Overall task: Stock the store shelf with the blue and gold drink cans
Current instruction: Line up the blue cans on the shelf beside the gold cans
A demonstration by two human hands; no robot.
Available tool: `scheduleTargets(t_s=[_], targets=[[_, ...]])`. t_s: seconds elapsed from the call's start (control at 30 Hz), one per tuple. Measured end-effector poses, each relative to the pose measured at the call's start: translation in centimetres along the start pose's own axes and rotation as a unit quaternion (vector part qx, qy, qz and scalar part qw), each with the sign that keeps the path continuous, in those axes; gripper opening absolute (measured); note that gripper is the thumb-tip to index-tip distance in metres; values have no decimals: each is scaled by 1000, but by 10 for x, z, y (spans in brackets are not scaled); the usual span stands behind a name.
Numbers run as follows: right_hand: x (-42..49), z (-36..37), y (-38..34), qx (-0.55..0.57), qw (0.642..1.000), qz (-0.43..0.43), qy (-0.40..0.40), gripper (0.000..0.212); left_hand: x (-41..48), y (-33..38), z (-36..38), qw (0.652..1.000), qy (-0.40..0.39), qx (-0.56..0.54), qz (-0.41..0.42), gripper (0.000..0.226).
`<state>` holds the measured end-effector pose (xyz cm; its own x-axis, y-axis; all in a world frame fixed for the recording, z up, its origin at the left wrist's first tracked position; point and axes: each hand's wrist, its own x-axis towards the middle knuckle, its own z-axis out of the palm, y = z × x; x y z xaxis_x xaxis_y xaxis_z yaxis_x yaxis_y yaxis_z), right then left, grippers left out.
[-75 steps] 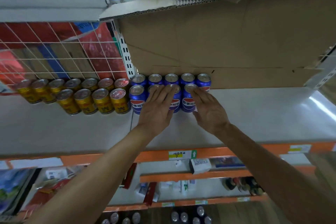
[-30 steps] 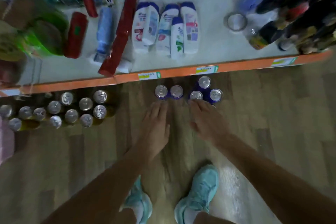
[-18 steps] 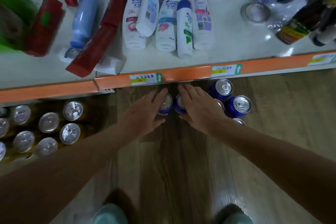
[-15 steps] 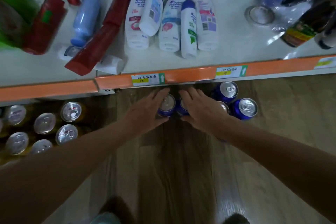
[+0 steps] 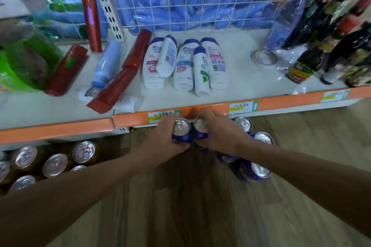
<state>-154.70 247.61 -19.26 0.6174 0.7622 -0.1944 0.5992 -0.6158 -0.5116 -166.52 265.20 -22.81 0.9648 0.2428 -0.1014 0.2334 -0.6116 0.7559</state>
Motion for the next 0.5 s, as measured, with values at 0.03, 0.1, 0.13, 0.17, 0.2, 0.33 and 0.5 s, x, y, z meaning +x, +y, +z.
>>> scheduleTargets(t_s=[0.03,0.1,0.13,0.17,0.2,0.33,0.5], targets=[[-2,-7,-2,25,1000,-2,9,62,-2,6,-5,1000,11,-17,5,66],[-4,-20,-6,82,996,-1,22,60,-5,17,-16,998,25,-62,5,62],[-5,-27,-8,115,993,1,25,62,-7,22,-21,996,27,-85,2,62],[-6,-32,-10,146,989,6,28,64,-8,27,-26,994,26,-106,-2,63],[-6,-37,-12,178,983,13,32,67,-9,32,-30,992,25,-127,-4,64],[-9,-51,-17,328,942,42,54,60,-7,50,-40,969,34,-246,-22,64],[-14,-55,-26,502,861,49,68,56,-7,77,-43,928,59,-363,-55,70]])
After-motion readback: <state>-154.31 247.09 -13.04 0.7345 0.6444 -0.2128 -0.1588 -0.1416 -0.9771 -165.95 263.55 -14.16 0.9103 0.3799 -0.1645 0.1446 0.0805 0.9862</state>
